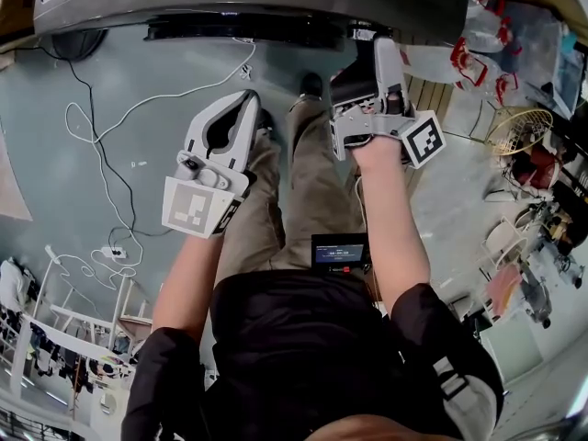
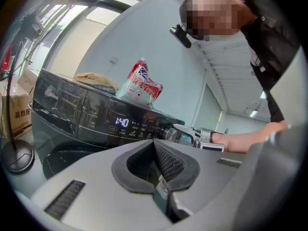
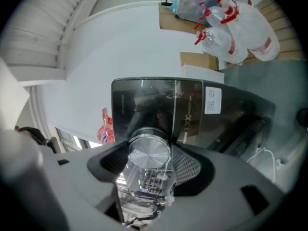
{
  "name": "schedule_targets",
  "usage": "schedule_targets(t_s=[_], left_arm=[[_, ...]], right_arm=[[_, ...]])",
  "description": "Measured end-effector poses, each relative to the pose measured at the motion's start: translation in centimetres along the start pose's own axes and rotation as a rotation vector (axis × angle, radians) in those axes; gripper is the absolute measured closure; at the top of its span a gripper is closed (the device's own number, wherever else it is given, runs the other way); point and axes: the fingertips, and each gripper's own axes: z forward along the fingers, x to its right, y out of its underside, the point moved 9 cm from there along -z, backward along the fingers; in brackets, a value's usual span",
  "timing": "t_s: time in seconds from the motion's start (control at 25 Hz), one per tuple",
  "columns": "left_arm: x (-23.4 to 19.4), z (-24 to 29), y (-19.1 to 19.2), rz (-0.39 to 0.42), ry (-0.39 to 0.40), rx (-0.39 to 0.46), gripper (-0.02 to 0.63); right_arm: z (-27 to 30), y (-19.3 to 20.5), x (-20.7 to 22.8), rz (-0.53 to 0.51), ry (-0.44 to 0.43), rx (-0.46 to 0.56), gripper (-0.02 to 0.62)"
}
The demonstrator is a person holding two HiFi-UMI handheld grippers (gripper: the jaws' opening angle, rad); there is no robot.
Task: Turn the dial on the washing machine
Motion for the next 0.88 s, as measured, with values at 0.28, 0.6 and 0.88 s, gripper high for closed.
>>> schedule_targets(t_s=[0.28, 0.6, 0.88], left_arm=[[-0.1, -0.1, 0.3, -0.008, 0.008, -0.01, 0.612], [0.3, -0.5, 0.5, -0.002, 0.001, -0.01, 0.612], [0.1, -0.9, 0.3, -0.025, 0.003, -0.009, 0.612]], right_arm=[[0.1, -0.1, -0.7, -0.142, 0.063, -0.009, 0.316], [-0.2, -0.7, -1.5, -0.295, 0.121, -0.021, 0.316], [0.3, -0.3, -1.9, -0.409, 0.169, -0.024, 0.316]])
